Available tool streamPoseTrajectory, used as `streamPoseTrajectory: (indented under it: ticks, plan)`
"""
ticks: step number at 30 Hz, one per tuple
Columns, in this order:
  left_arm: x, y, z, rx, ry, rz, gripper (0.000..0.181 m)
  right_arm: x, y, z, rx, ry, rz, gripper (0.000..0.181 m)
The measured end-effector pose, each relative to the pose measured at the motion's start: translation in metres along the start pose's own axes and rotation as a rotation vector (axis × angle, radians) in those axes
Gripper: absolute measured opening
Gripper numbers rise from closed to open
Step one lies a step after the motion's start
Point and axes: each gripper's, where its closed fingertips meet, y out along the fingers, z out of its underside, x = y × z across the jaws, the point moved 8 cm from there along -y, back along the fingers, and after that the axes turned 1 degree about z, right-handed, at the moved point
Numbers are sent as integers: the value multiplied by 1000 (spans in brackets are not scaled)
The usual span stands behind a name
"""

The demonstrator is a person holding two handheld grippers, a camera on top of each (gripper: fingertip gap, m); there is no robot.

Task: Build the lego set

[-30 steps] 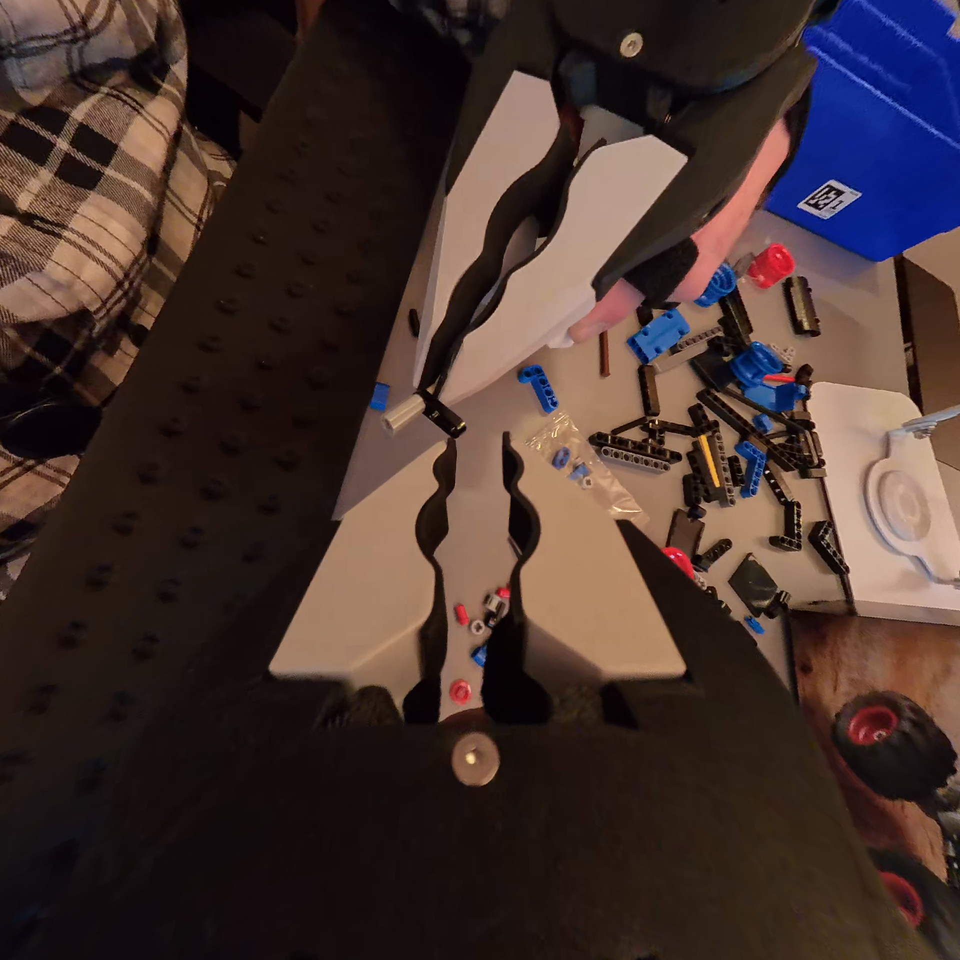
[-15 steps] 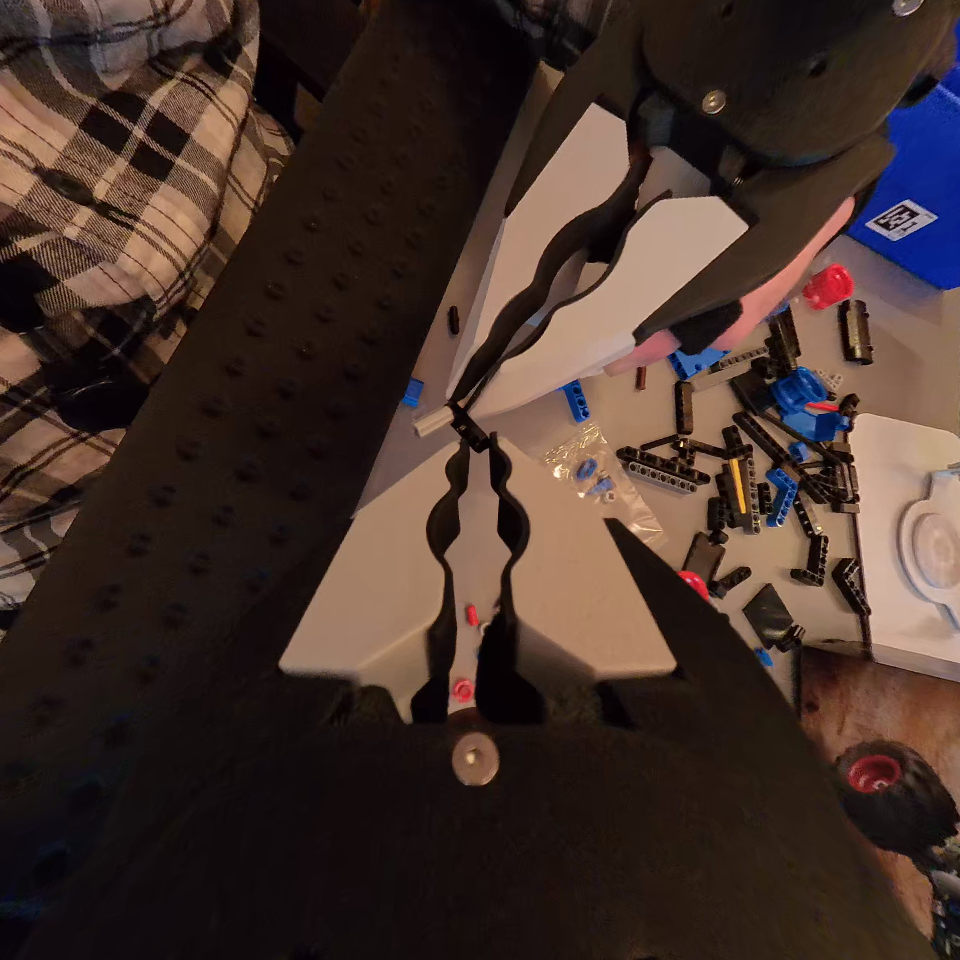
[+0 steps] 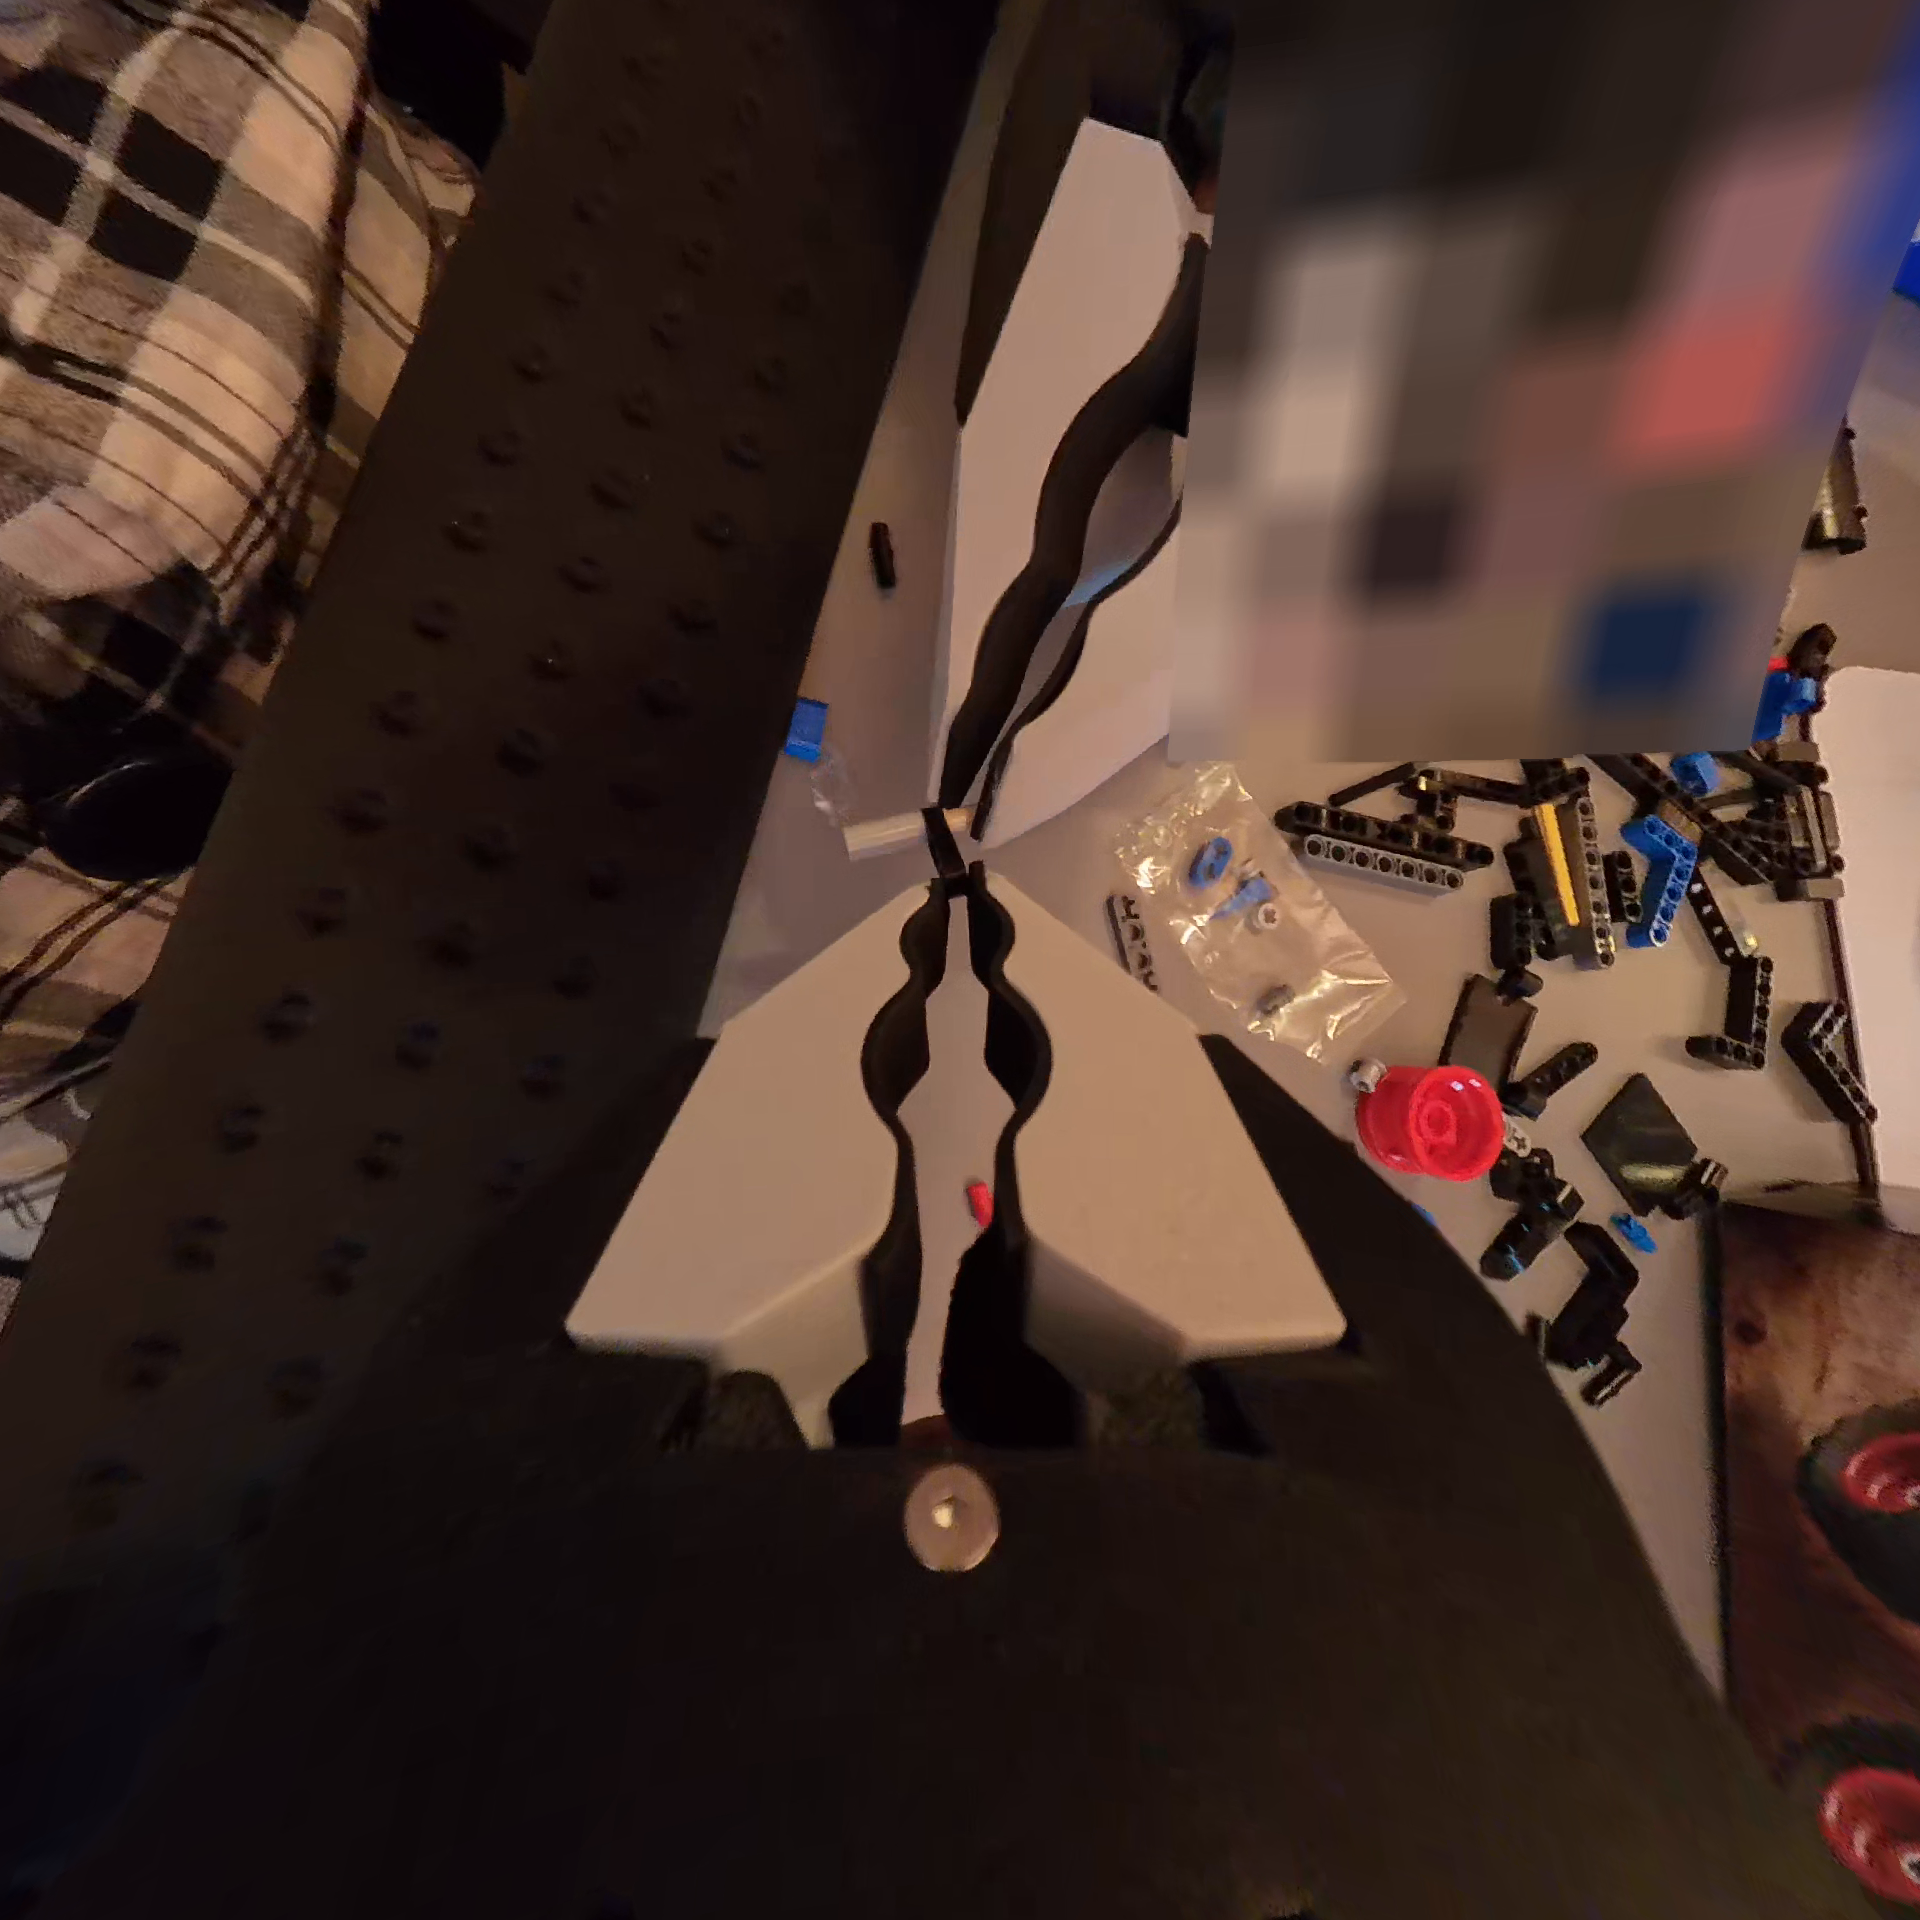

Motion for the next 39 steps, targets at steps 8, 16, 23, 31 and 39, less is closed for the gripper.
streamPoseTrajectory:
  ticks: [8, 16, 23, 31, 39]
  plan:
    - [8, 4, 13, 54, -21, -68, 11, -4, -1, 11, -15, 112, 82, 2]
    - [16, 0, 17, 45, -78, -125, 25, -3, -6, 18, -26, 238, 172, 3]
    - [16, 2, 24, 93, -91, -130, 32, 6, -1, 28, 40, 413, 254, 3]
    - [14, 4, 24, 93, -94, -126, 32, 17, 15, 35, 180, 542, 295, 2]
    - [13, 5, 26, 108, -99, -120, 32, 17, 26, 33, 248, 554, 323, 3]
